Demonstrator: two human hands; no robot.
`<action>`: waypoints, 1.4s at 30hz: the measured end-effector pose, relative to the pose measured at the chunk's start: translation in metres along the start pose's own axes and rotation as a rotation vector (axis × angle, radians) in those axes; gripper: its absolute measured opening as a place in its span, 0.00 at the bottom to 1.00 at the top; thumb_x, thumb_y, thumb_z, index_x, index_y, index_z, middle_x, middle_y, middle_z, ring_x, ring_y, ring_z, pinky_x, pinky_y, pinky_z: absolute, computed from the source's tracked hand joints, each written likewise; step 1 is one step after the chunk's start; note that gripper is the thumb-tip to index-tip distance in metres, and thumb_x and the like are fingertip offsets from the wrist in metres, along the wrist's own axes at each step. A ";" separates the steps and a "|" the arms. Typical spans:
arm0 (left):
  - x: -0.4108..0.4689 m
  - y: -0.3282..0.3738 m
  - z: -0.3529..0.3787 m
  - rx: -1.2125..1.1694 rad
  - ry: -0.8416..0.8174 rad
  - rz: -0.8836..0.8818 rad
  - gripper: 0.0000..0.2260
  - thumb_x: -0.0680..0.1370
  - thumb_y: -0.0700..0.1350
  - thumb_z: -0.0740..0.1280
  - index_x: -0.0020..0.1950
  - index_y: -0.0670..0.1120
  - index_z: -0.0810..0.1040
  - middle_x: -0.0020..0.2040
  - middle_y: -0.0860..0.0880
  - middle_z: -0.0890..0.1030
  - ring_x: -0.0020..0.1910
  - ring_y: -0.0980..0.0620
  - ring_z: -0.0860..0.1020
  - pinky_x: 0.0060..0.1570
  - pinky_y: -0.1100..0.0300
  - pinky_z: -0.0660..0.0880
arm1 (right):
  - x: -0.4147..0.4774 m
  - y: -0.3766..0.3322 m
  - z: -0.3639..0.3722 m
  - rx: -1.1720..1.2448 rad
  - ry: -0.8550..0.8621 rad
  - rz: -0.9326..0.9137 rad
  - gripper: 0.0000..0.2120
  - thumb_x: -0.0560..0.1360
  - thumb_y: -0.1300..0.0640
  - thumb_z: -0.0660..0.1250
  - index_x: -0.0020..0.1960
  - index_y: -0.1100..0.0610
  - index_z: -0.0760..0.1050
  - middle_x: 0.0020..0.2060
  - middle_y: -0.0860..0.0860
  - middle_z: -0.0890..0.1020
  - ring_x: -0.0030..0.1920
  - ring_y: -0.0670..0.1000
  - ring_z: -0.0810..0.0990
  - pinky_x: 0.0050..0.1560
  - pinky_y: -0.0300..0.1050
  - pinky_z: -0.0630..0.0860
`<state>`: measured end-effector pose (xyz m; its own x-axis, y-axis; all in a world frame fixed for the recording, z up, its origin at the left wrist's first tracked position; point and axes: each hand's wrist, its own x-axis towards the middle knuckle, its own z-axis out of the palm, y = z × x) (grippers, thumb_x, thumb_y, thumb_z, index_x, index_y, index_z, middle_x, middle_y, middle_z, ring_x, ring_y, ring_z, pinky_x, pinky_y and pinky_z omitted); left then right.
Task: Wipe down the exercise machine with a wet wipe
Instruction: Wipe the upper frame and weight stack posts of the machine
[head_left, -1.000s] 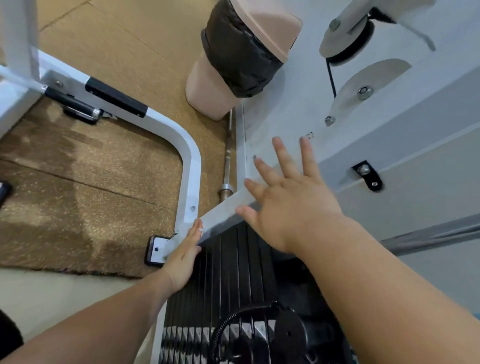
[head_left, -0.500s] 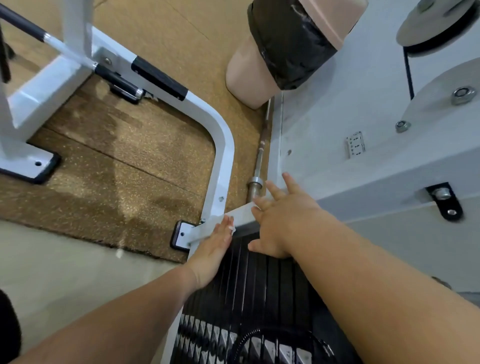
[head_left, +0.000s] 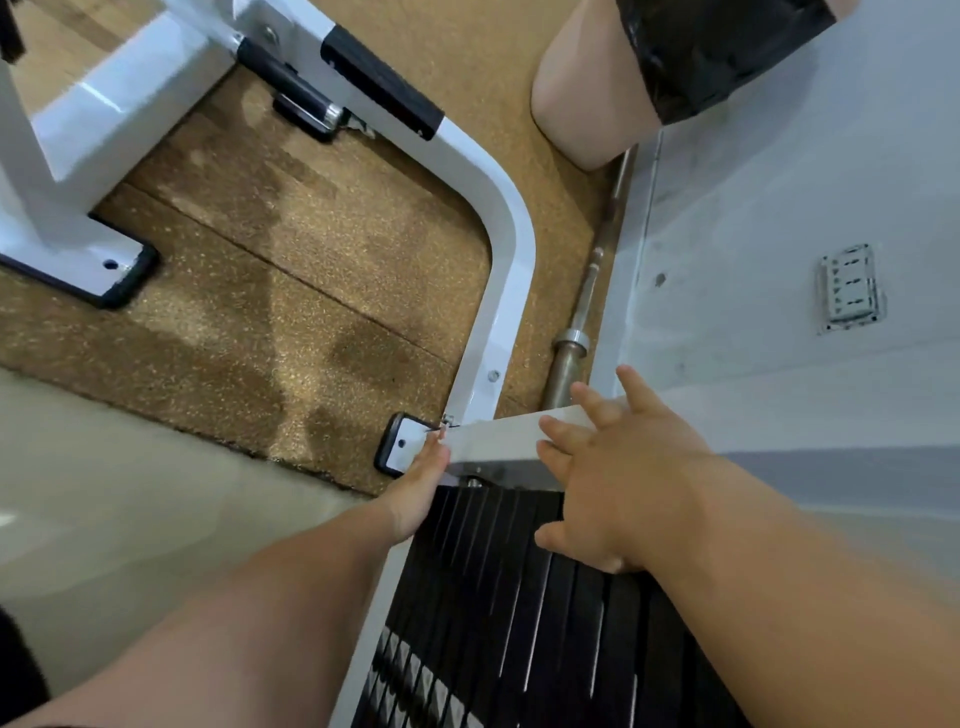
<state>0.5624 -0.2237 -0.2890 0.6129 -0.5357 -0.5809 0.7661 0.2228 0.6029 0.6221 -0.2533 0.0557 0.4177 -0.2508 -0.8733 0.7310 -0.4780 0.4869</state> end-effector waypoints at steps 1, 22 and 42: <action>0.004 -0.003 -0.001 -0.008 0.000 0.006 0.35 0.67 0.84 0.53 0.73 0.77 0.58 0.78 0.60 0.65 0.77 0.51 0.65 0.77 0.42 0.59 | 0.000 -0.001 0.000 -0.011 0.001 0.002 0.39 0.82 0.30 0.48 0.84 0.47 0.41 0.83 0.47 0.40 0.81 0.59 0.31 0.74 0.70 0.26; 0.005 0.006 -0.002 0.137 0.064 -0.031 0.50 0.66 0.83 0.49 0.82 0.60 0.44 0.82 0.60 0.46 0.82 0.55 0.46 0.80 0.44 0.46 | 0.003 -0.011 0.006 -0.022 0.062 0.048 0.41 0.81 0.28 0.44 0.83 0.52 0.36 0.82 0.52 0.37 0.81 0.61 0.31 0.74 0.71 0.27; -0.112 0.102 0.070 0.620 -0.146 0.497 0.33 0.77 0.75 0.45 0.80 0.68 0.43 0.82 0.65 0.42 0.80 0.64 0.40 0.80 0.44 0.41 | -0.031 0.020 -0.017 0.153 0.131 0.352 0.45 0.78 0.30 0.58 0.84 0.53 0.46 0.84 0.58 0.46 0.82 0.65 0.38 0.73 0.77 0.33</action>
<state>0.5579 -0.1978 -0.1241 0.7896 -0.6030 -0.1134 0.1372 -0.0066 0.9905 0.6328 -0.2412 0.0928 0.7006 -0.3174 -0.6391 0.4461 -0.5043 0.7394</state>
